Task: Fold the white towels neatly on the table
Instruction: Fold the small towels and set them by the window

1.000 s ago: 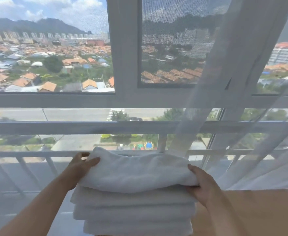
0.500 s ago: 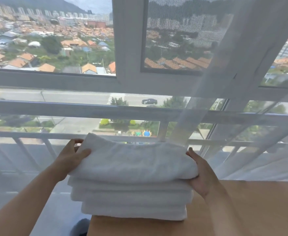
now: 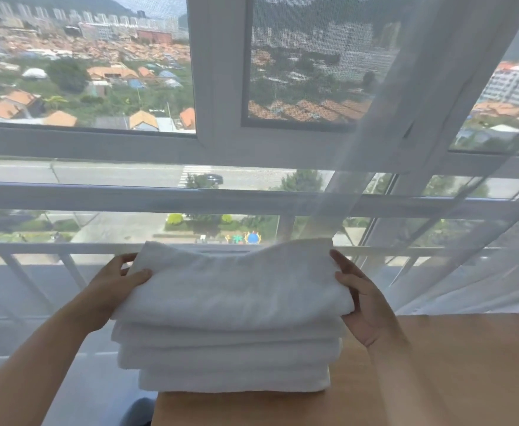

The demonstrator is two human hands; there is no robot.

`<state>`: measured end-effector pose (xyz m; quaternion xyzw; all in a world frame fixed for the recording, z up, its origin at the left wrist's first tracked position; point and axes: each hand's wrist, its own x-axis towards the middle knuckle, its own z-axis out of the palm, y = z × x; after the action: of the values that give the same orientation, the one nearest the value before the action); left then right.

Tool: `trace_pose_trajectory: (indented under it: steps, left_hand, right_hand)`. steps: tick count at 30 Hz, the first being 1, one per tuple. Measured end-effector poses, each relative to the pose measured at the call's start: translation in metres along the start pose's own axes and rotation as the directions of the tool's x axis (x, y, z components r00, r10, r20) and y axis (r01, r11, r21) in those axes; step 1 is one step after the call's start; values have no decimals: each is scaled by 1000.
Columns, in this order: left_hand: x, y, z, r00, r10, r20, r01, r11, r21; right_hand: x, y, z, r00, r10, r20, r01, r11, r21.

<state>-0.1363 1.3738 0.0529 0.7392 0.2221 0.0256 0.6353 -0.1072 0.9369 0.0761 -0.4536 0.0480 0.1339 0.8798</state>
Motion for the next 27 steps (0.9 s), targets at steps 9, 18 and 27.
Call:
trace_pose_trajectory:
  steps: [9, 18, 27]
  left_hand:
    - [-8, 10, 3, 997, 71, -9, -72, 996, -52]
    - [-19, 6, 13, 985, 149, -86, -132, 974, 184]
    - [-22, -2, 10, 985, 123, -123, -107, 986, 130]
  right_hand:
    - [5, 2, 0, 984, -87, -155, 60, 984, -166]
    - [10, 7, -4, 961, -56, -270, -53, 923, -381]
    - [12, 11, -7, 944, -81, -319, -116, 825, -552]
